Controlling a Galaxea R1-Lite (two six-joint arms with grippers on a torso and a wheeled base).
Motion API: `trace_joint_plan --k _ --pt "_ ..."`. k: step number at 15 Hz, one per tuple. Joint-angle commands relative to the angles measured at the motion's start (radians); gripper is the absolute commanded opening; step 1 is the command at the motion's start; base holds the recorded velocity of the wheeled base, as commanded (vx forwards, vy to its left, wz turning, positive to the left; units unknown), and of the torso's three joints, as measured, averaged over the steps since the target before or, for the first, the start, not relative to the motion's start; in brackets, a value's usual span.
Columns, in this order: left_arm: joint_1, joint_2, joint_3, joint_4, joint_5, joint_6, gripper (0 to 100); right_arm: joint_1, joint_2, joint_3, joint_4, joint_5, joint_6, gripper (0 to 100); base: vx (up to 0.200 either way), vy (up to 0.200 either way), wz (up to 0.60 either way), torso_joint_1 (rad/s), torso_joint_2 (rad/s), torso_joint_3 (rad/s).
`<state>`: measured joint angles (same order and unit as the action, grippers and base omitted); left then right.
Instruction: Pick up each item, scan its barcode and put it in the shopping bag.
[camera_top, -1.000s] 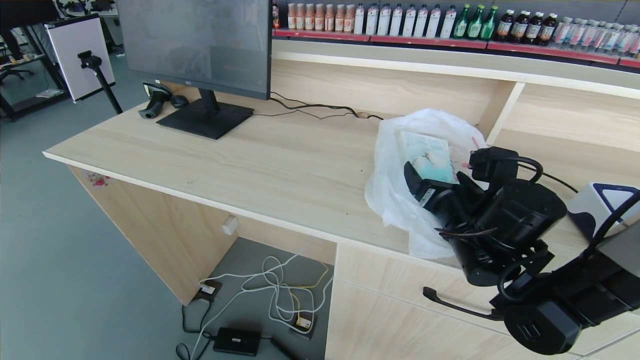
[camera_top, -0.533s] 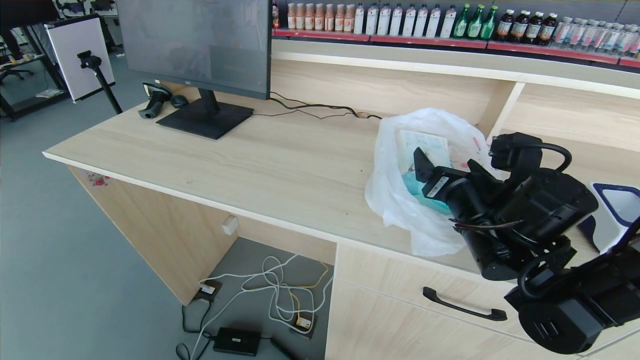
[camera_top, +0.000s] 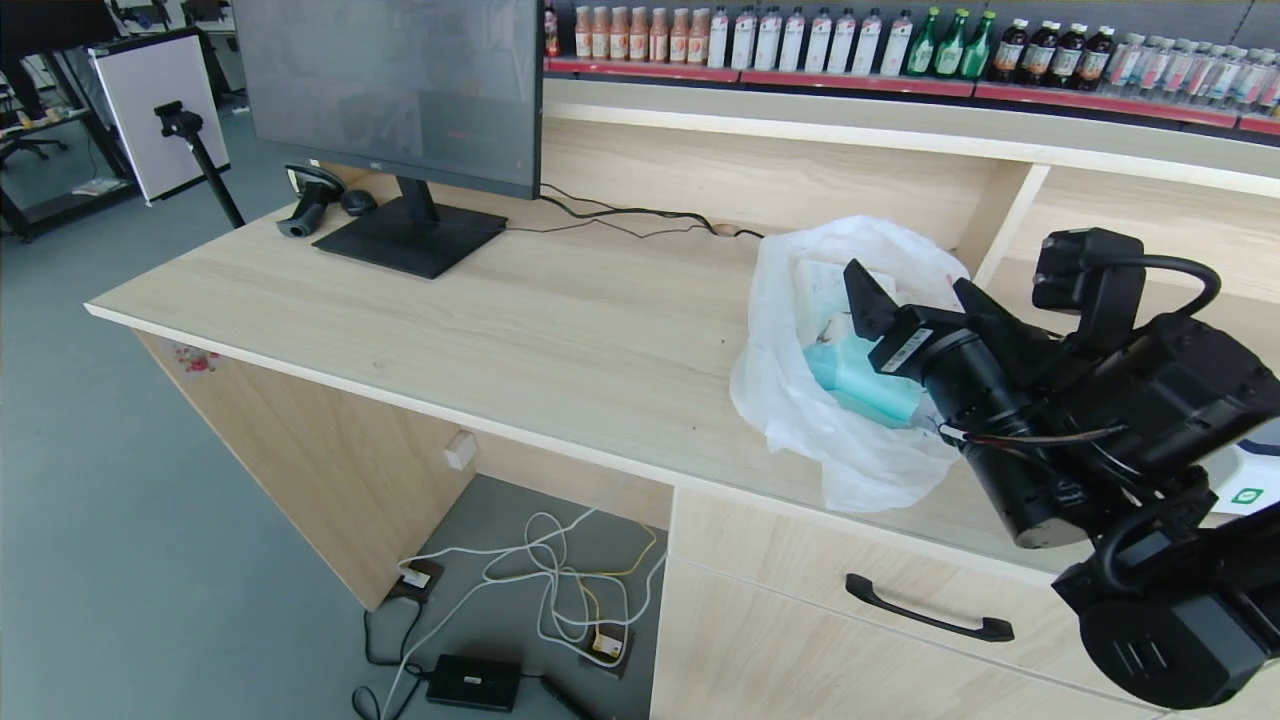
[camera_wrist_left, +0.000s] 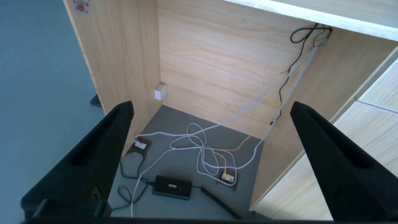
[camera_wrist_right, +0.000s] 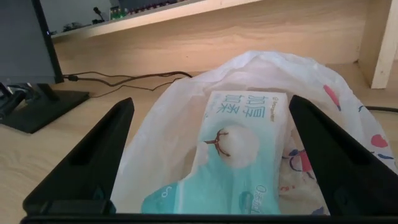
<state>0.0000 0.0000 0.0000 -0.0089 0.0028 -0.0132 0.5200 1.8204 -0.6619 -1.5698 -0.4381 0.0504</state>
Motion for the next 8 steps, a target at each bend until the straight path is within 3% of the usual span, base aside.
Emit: trace_joint_plan --k 1,8 --pt "0.000 0.000 0.000 0.000 0.000 -0.001 100 -0.015 -0.024 0.008 -0.001 0.002 0.002 100 0.000 0.000 0.00 0.000 0.00 0.000" --pt "0.000 0.000 0.000 0.000 0.000 -0.001 100 -0.077 -0.039 0.021 -0.001 0.085 0.016 100 0.000 0.000 0.00 0.000 0.00 0.000"
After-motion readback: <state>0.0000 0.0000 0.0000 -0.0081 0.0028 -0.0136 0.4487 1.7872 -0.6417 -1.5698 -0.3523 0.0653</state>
